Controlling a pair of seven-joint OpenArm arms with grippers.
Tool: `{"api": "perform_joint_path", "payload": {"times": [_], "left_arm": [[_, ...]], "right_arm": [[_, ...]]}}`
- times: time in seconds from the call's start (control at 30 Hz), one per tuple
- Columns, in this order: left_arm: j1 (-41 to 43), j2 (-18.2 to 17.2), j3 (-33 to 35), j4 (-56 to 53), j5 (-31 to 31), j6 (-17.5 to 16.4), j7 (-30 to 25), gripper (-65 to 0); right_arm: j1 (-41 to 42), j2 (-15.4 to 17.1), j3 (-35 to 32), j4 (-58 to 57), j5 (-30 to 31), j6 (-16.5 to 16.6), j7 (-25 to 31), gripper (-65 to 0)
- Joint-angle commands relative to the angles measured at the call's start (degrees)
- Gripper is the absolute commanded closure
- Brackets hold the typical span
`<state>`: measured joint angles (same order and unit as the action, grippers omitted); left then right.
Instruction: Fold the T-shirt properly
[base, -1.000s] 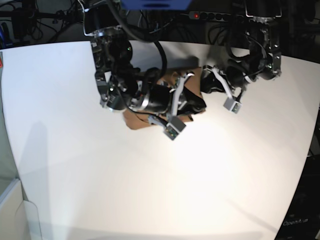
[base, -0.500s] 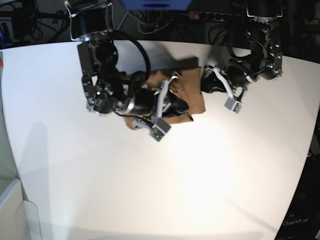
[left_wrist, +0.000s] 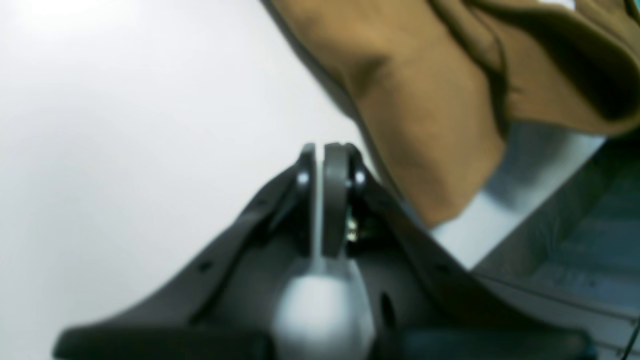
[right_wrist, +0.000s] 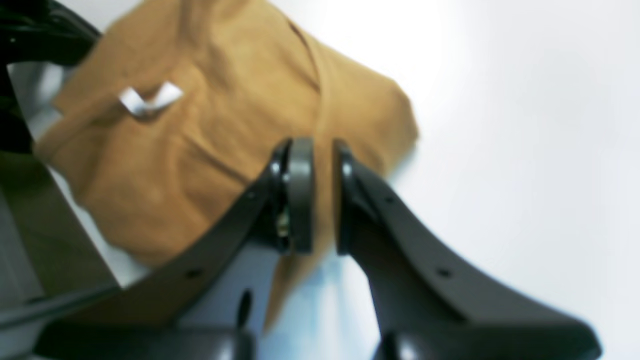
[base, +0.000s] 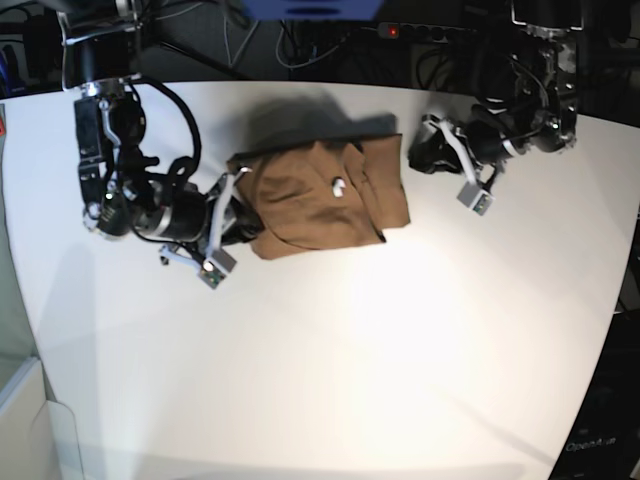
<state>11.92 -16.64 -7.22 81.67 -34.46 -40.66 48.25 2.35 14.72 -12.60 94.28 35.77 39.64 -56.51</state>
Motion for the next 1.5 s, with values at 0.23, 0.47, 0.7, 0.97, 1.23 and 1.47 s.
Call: {"api": "perform_joint_path", "payload": {"times": [0.23, 0.47, 0.7, 0.97, 1.23, 1.47], "left_arm": [[0.25, -1.25, 10.26, 0.05, 3.56, 0.66, 3.05, -3.2], [-0.98, -2.21, 12.37, 0.05, 3.03, 0.66, 3.05, -3.2], [-2.65, -1.77, 12.37, -0.22, 3.03, 0.66, 3.05, -3.2], [-9.51, 0.07, 12.10, -3.65, 3.03, 0.66, 2.96, -3.2], [-19.00, 1.57, 3.49, -5.14, 2.94, 0.66, 4.63, -3.2], [-20.14, -3.36, -7.41, 2.16, 3.56, 0.66, 20.45, -3.2]], "right_arm": [[1.21, 5.19, 1.92, 0.80, 0.93, 0.36, 1.43, -6.4], [-1.95, 5.54, 3.33, -1.75, 0.67, 0.36, 5.92, -6.2], [-3.01, 6.25, 3.15, -8.43, 0.67, 0.36, 9.79, -6.2], [-6.97, 4.84, 3.33, -8.17, 0.76, 0.36, 9.96, -6.1], [-15.40, 1.85, 2.97, -1.31, 0.76, 0.36, 11.63, -6.2], [-16.64, 2.47, 4.12, 1.50, 0.76, 0.36, 11.63, -6.1]]}}
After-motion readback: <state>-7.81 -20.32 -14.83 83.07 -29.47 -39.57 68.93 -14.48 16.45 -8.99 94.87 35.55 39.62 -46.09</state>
